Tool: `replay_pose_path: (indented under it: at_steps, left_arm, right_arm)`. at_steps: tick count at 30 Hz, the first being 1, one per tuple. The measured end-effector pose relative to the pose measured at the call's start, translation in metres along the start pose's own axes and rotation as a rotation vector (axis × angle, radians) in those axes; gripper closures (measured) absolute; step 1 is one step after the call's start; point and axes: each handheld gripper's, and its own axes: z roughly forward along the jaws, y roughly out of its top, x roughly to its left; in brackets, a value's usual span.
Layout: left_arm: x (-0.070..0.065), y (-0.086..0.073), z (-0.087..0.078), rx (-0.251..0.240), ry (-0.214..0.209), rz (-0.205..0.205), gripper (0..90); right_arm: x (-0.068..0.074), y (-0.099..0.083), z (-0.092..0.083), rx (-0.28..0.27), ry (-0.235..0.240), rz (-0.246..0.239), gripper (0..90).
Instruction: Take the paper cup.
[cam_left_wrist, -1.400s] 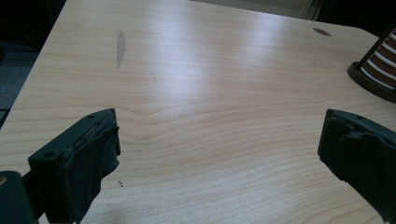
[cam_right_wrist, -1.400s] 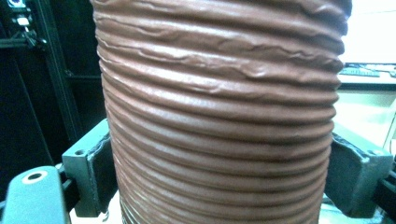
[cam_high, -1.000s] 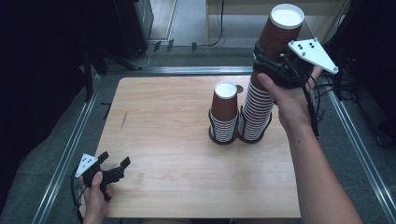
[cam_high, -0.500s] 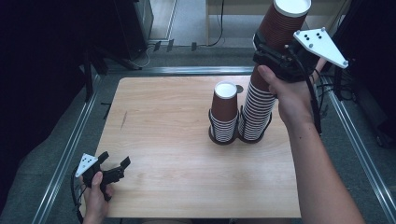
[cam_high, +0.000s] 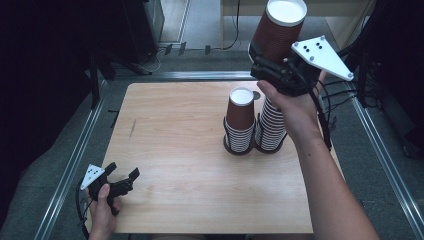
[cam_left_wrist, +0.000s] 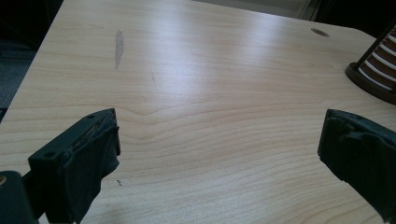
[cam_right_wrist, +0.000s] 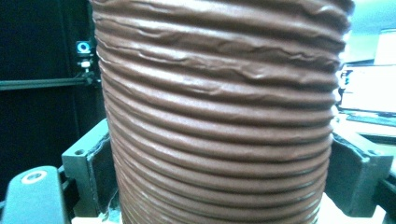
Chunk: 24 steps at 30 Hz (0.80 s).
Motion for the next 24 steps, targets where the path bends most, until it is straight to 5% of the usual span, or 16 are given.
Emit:
replay_pose_path:
  at_steps: [10,24]
  left_arm:
    - [0.000,0.000,0.000,0.001,-0.003,-0.002,0.0]
    - [-0.001,0.000,0.000,0.005,-0.003,0.006,0.0]
  right_arm:
    - [0.020,-0.014,-0.005,0.017,0.059,-0.003,12.1]
    - [0.028,-0.042,-0.023,0.055,0.093,0.016,12.1]
